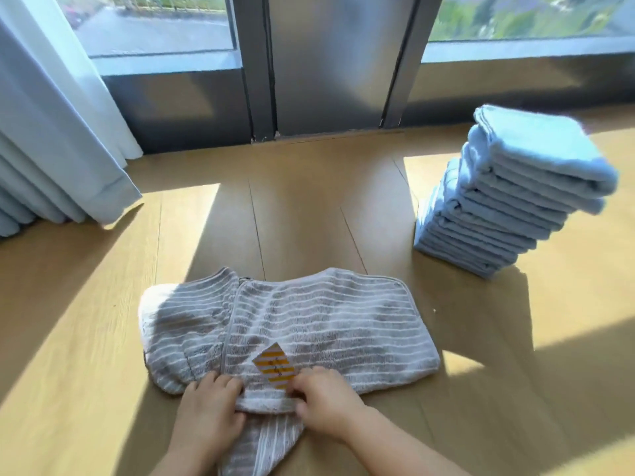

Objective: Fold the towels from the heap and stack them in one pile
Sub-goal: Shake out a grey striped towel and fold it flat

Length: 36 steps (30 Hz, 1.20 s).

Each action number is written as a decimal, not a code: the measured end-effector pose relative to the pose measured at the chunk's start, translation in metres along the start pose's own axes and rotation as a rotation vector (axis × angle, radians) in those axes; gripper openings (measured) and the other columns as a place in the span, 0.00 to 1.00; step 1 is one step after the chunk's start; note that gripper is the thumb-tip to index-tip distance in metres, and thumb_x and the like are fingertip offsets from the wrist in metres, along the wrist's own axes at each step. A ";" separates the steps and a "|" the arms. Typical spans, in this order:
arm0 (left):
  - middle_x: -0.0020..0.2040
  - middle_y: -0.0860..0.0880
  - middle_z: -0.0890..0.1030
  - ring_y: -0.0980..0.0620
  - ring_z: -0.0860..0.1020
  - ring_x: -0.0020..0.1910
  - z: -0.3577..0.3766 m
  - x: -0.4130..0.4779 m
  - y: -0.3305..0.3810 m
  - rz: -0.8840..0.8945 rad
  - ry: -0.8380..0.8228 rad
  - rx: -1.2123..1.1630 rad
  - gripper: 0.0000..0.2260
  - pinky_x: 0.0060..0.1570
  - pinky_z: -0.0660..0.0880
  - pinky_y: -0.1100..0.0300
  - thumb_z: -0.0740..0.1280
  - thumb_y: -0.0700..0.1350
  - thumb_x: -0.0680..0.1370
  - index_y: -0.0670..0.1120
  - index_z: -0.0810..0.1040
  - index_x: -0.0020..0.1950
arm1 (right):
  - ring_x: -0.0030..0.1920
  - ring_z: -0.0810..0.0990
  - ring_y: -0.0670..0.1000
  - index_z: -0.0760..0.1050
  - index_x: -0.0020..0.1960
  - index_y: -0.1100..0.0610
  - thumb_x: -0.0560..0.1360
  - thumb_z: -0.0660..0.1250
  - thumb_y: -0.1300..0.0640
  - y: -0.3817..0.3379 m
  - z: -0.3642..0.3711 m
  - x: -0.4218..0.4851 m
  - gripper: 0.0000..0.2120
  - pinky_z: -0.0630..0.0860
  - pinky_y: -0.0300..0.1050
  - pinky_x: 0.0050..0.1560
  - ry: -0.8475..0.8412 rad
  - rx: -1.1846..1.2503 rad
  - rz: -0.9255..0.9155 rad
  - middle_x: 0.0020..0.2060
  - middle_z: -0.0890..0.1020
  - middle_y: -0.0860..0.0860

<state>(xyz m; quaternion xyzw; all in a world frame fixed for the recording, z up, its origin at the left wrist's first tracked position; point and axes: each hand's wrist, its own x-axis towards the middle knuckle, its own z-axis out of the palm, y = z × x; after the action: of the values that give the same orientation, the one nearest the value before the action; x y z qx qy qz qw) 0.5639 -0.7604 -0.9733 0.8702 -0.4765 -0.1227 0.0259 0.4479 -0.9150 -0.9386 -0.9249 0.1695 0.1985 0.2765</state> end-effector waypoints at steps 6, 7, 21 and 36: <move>0.28 0.50 0.77 0.47 0.78 0.29 -0.050 0.034 -0.014 -0.063 0.039 -0.127 0.17 0.27 0.60 0.67 0.52 0.51 0.60 0.46 0.79 0.28 | 0.60 0.75 0.55 0.75 0.60 0.56 0.76 0.56 0.59 0.054 -0.051 0.008 0.15 0.71 0.45 0.57 0.240 0.171 0.249 0.59 0.78 0.54; 0.32 0.47 0.78 0.45 0.78 0.34 -0.057 0.047 -0.013 -0.091 0.081 -0.207 0.20 0.29 0.63 0.62 0.51 0.52 0.62 0.43 0.80 0.32 | 0.60 0.74 0.56 0.74 0.61 0.56 0.76 0.56 0.60 0.068 -0.061 0.010 0.15 0.71 0.46 0.57 0.260 0.164 0.307 0.60 0.77 0.54; 0.70 0.44 0.64 0.43 0.62 0.69 -0.032 0.175 0.006 -0.208 -0.325 -0.053 0.28 0.66 0.65 0.46 0.65 0.47 0.73 0.49 0.61 0.72 | 0.66 0.62 0.58 0.64 0.68 0.56 0.76 0.63 0.54 0.169 -0.078 0.046 0.22 0.66 0.52 0.65 0.201 -0.057 0.542 0.65 0.66 0.57; 0.53 0.48 0.79 0.47 0.77 0.53 -0.056 0.054 0.011 -0.213 -0.341 0.101 0.03 0.45 0.71 0.59 0.60 0.42 0.74 0.49 0.70 0.47 | 0.42 0.72 0.52 0.72 0.40 0.55 0.74 0.66 0.56 0.100 -0.067 -0.035 0.06 0.65 0.42 0.36 0.037 0.162 0.446 0.37 0.73 0.50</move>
<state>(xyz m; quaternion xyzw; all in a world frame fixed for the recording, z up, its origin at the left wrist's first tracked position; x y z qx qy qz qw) 0.5960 -0.8155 -0.9274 0.8825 -0.3848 -0.2463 -0.1120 0.3939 -1.0255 -0.9160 -0.8428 0.3901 0.2234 0.2959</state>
